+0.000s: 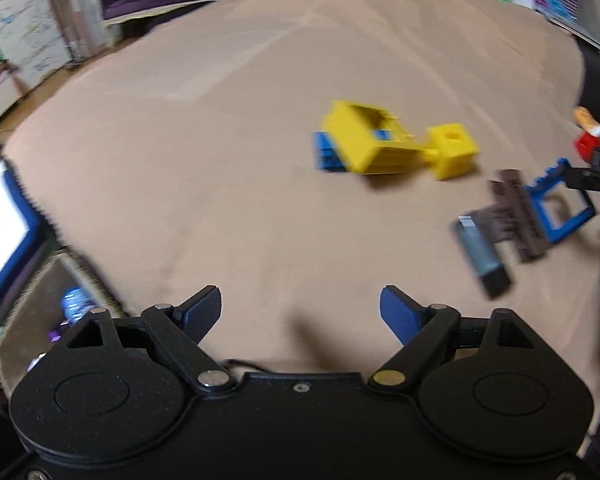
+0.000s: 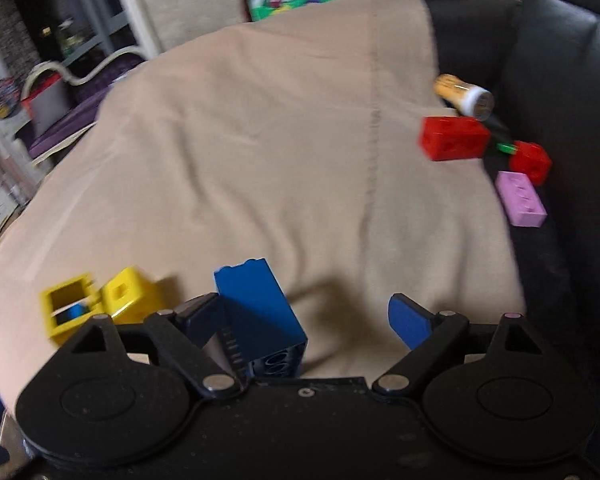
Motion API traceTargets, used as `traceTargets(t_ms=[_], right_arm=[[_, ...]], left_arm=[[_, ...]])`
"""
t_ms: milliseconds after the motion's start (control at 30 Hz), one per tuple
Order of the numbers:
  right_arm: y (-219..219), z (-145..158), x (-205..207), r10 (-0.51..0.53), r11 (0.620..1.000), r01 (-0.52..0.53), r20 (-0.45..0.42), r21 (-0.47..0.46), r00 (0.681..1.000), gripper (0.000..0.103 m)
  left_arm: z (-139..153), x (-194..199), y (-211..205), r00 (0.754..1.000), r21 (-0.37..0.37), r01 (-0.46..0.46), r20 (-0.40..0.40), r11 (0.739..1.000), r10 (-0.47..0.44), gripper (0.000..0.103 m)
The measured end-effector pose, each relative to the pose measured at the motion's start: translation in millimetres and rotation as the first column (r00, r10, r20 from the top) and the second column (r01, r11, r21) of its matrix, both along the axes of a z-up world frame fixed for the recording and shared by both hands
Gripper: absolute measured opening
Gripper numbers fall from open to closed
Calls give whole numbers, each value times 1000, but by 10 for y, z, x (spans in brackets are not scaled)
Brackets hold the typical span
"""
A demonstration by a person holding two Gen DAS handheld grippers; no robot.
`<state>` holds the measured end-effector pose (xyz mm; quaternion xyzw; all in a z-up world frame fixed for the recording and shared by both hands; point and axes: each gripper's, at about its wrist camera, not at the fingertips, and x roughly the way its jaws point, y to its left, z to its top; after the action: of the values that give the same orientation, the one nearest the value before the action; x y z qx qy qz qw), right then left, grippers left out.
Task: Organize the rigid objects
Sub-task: 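Move both open tools over the blocks on the beige cloth, then grasp the clear black-capped vial with the left tool while the right tool grasps the blue Lego frame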
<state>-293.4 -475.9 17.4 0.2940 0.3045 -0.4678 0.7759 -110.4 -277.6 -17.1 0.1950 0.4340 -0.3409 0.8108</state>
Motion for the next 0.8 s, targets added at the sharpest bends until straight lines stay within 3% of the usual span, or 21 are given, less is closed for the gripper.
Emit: traceTargets(t_ms=[200, 433, 500, 567, 600, 667, 800], right_arm=[[-167, 15, -190, -57, 998, 57, 22, 1, 998, 90], [-212, 72, -295, -61, 998, 62, 66, -1, 996, 90], [-232, 82, -314, -60, 998, 60, 77, 0, 995, 90], [-240, 88, -326, -56, 998, 56, 85, 2, 995, 90], [-246, 86, -328, -52, 999, 52, 88, 2, 995, 90], [-255, 75, -323, -40, 999, 39, 93, 4, 995, 90], [-243, 29, -245, 20, 1000, -21, 82, 3, 996, 95]], left_arm=[[-101, -263, -441, 991, 6, 114, -65, 994, -113, 85], [-182, -309, -865, 979, -12, 124, -163, 992, -124, 83], [-244, -278, -964, 970, -18, 124, -207, 992, -125, 76], [-309, -253, -1041, 961, -13, 127, -245, 992, -126, 55], [-341, -245, -1072, 957, -11, 132, -260, 991, -131, 49], [-356, -260, -1114, 959, -2, 145, -246, 989, -141, 30], [-345, -218, -1068, 958, -25, 146, -247, 989, -148, 27]])
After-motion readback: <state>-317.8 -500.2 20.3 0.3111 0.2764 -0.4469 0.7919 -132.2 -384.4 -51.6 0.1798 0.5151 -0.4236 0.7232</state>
